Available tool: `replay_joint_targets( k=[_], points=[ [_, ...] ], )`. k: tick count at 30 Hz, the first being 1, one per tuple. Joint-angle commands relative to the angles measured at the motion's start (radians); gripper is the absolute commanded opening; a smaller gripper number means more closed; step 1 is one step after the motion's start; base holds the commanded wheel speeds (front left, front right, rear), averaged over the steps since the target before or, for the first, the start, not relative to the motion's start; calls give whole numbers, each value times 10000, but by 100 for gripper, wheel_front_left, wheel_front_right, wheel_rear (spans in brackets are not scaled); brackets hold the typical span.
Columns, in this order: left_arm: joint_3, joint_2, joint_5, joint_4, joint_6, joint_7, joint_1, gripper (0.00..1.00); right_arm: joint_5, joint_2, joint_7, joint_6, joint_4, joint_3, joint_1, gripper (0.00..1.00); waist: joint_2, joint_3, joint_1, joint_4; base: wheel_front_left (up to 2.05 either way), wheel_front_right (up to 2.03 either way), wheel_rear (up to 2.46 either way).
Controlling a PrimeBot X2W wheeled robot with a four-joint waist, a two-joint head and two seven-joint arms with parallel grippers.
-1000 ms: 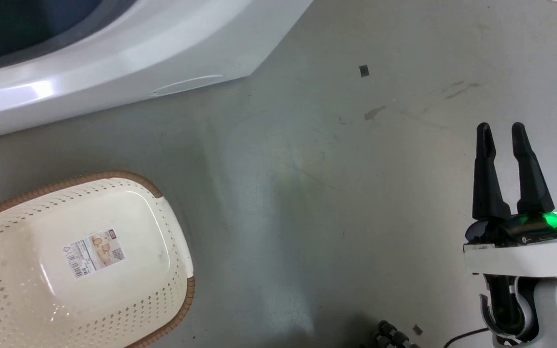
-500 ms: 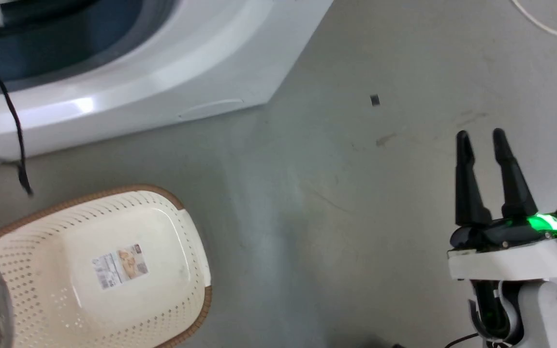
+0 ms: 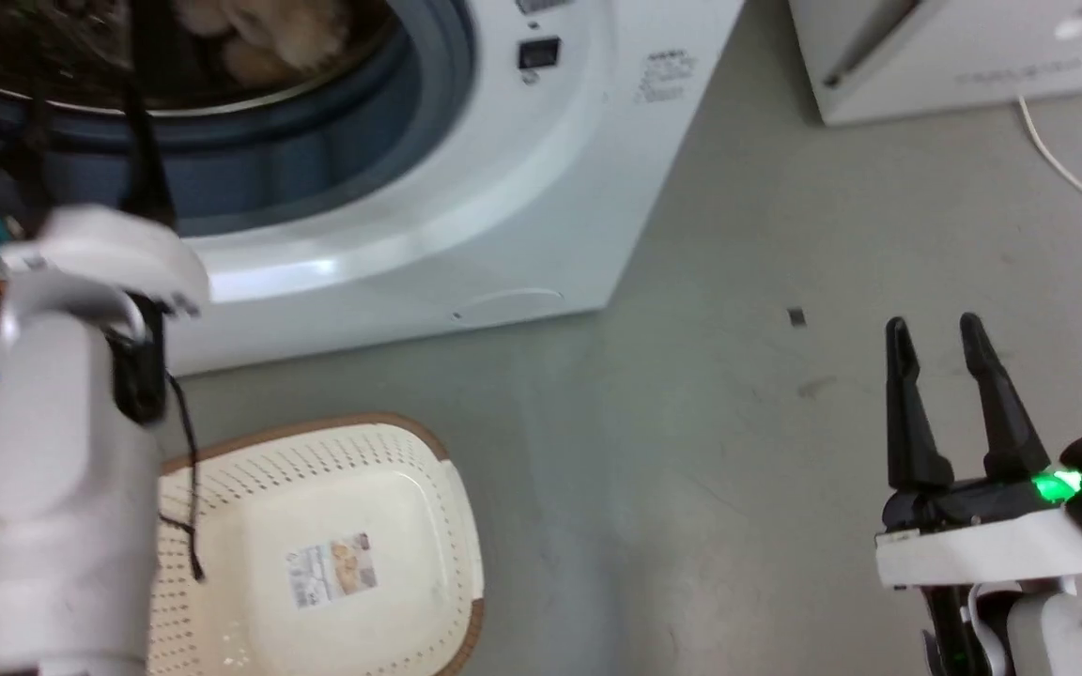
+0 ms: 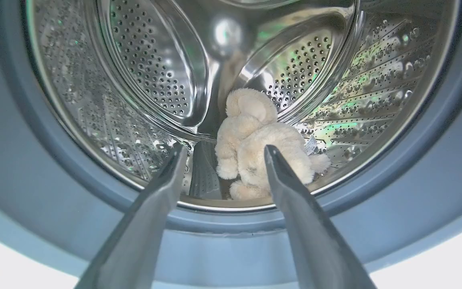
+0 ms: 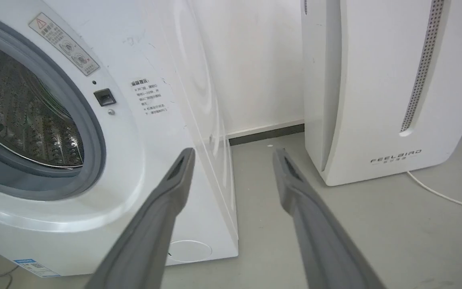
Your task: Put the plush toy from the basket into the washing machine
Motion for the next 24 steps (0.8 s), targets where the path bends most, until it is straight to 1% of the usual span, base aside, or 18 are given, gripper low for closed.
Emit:
replay_joint_targets(
  k=[1, 8, 13, 19, 24],
  points=[
    [57, -85, 102, -248, 91, -55, 350, 100, -155, -1, -44, -7, 34, -3, 159, 100, 0, -561, 0, 449, 0, 0, 0],
    [109, -815, 592, -2015, 220, -55, 2381, 100, -734, -1, -44, -7, 103, -170, 547, 100, 0, -1531, 0, 1052, 0, 0, 0],
    [33, -1372, 833, -3246, 92, -55, 3822, 100, -1024, -1, -44, -7, 64, -283, 854, 100, 0, -2167, 0, 1471, 0, 0, 0],
    [40, -1752, 1032, -3990, 164, -55, 5153, 100, -1297, -1, -44, -7, 31, -502, 1197, 100, 0, -2790, 0, 1915, 0, 0, 0],
    [-106, -1951, 1154, -4546, 198, -55, 6254, 100, -1398, -1, -44, -7, 55, -594, 1535, 100, 0, -3264, 0, 2133, 0, 0, 0]
  ],
)
